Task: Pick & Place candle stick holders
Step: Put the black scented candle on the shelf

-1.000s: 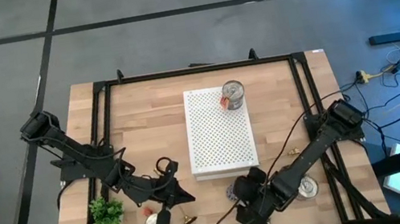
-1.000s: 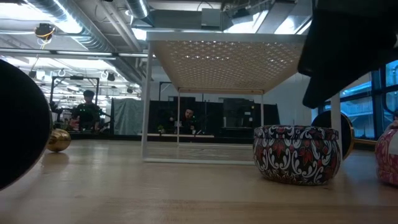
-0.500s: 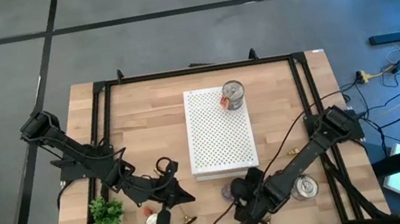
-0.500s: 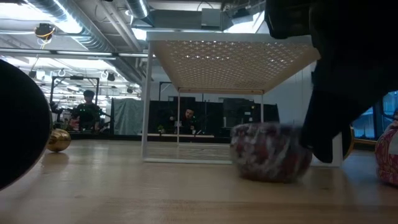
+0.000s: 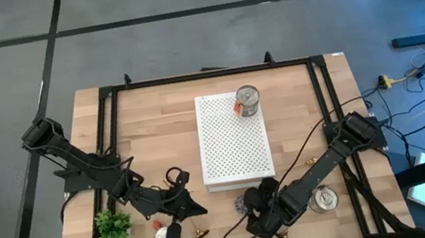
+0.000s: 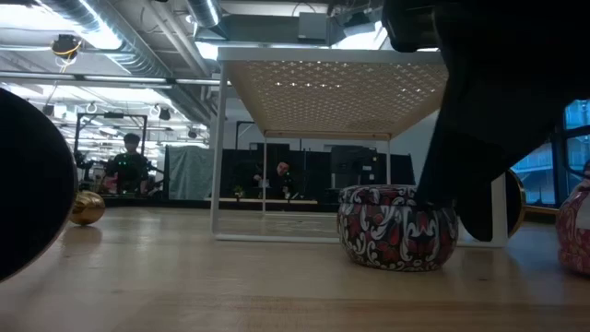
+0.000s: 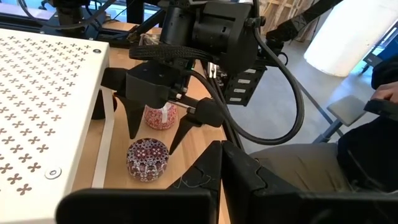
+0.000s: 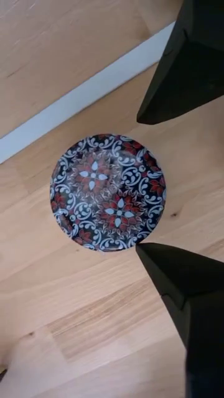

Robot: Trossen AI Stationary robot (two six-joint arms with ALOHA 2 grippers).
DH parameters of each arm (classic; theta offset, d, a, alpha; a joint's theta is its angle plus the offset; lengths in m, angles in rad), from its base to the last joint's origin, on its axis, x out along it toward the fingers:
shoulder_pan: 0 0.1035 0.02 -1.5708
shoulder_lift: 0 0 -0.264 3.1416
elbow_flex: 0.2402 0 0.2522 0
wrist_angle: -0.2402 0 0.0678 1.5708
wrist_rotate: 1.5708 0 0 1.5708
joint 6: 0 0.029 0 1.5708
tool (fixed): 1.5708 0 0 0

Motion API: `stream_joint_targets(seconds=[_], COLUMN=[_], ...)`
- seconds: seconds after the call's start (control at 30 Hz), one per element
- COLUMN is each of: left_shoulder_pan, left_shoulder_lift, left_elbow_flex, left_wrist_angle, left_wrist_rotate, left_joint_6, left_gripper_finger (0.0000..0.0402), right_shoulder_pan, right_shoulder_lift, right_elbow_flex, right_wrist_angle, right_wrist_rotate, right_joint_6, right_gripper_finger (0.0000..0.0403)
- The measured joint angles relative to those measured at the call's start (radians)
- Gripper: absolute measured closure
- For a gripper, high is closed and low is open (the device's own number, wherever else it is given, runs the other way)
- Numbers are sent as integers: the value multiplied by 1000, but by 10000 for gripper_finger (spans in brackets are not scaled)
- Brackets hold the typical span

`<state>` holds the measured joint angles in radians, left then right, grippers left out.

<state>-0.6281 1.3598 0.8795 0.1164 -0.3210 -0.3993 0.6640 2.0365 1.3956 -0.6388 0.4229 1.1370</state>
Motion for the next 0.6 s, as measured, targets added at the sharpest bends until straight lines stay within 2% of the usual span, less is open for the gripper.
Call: stream_joint_targets(seconds=[0.23, 0.5, 0.6], left_shoulder_pan=[0, 70, 106], left_shoulder_lift=[40, 216, 242], left_elbow_flex=[0, 0, 0], left_wrist_angle=[-97, -91, -90], left_wrist_rotate=[15, 212, 206], left_joint_6=[-99, -138, -138], left_gripper_finger=[400, 400, 398], right_shoulder_pan=[-4, -12, -14], right_shoulder_lift=[0, 0, 0], right_elbow_flex=[0, 0, 0], right_wrist_angle=[62, 74, 71], right_wrist_rotate=[22, 34, 56], right_joint_6=[-39, -53, -57], right_gripper_finger=[74, 74, 74])
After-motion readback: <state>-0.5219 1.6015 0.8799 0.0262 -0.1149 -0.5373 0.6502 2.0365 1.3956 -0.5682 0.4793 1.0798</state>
